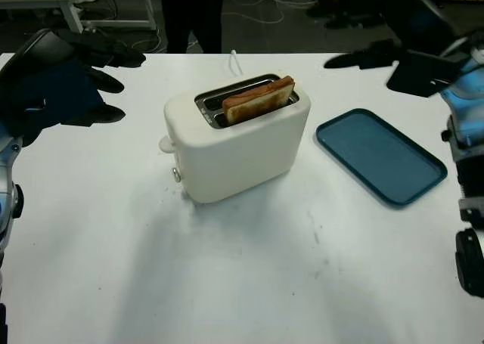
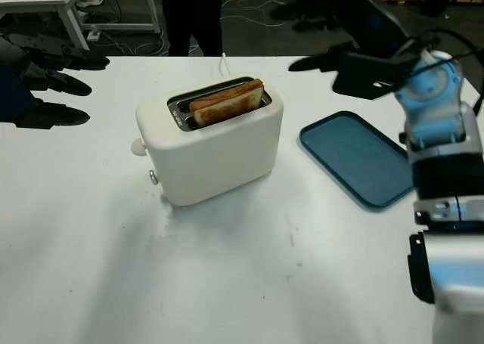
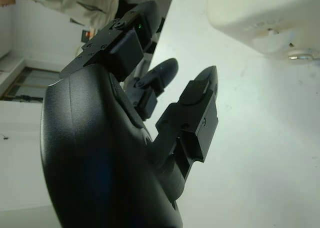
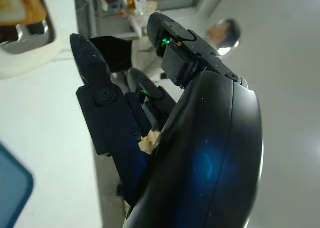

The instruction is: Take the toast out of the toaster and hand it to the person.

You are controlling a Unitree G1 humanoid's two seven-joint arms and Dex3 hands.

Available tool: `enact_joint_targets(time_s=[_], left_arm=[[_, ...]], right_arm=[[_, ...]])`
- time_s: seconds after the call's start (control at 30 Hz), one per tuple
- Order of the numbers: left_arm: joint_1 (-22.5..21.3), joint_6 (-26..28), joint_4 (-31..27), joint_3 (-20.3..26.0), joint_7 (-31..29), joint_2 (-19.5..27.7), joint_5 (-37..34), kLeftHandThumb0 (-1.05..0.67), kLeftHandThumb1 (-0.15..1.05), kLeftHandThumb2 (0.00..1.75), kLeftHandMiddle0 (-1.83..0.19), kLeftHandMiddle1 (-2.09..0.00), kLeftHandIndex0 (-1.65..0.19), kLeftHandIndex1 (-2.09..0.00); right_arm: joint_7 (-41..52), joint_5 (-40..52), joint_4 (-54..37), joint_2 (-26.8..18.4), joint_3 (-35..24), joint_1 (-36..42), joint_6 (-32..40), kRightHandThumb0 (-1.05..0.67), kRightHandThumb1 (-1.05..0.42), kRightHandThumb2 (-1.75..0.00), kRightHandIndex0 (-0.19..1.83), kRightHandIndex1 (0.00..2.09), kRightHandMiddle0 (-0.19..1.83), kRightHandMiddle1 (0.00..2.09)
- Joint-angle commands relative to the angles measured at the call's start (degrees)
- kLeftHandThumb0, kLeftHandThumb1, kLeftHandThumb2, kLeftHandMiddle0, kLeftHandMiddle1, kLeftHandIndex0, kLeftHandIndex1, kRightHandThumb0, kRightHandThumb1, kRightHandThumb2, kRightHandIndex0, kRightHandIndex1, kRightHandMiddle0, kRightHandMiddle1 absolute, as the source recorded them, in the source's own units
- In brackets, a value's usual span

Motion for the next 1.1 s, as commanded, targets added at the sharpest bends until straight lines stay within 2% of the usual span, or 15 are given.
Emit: enact_joint_targets(time_s=[0.0, 0.13, 0.33, 0.47, 0.73, 1.07], left_arm=[[-0.49, -0.30, -0.19, 0.03, 0.17, 0.25, 0.23, 0.25, 0.76, 0.00, -0.64, -0.55, -0.76, -0.02], [-0.27, -0.32, -0.34, 0.11, 0.22, 0.31, 0.30, 0.26, 0.76, 0.00, -0.64, -0.55, -0.76, -0.02], [-0.35, 0.30, -0.63, 0.19, 0.15, 0.37, 0.22, 0.25, 0.77, 0.00, -0.63, -0.55, -0.75, -0.02], [-0.12, 0.35, -0.64, 0.18, 0.41, 0.16, 0.34, 0.25, 0.77, 0.00, -0.64, -0.56, -0.76, -0.02], [0.47, 0.49, -0.91, 0.51, 0.53, 0.14, 0.29, 0.23, 0.77, 0.00, -0.62, -0.55, -0.74, -0.01], [0.36, -0.15, -0.17, 0.19, 0.59, -0.01, 0.29, 0.24, 0.77, 0.00, -0.62, -0.56, -0.75, -0.02]], right_arm=[[-1.71, -2.42, 1.54, 1.36, 1.98, -2.29, -2.45, -0.58, -0.66, 0.00, 0.70, 0.72, 0.85, 0.02], [-2.53, -4.44, 3.97, 3.05, 4.35, -4.27, -5.54, -0.65, -0.65, 0.00, 0.61, 0.77, 0.87, 0.03], [-0.37, -6.63, 2.51, 5.15, 7.38, -4.77, -2.24, -0.63, -0.63, 0.00, 0.56, 0.74, 0.86, 0.03], [0.25, -6.39, 2.96, 6.62, 8.34, -4.78, -2.96, -0.68, -0.60, 0.00, 0.56, 0.74, 0.87, 0.03], [1.71, -7.51, 2.38, 7.26, 9.88, -4.08, -2.79, -0.71, -0.62, 0.00, 0.53, 0.90, 0.89, 0.04], [4.14, -5.79, -0.29, 7.11, 8.78, -3.80, -1.51, -0.74, -0.66, -0.01, 0.42, 0.93, 0.84, 0.02]])
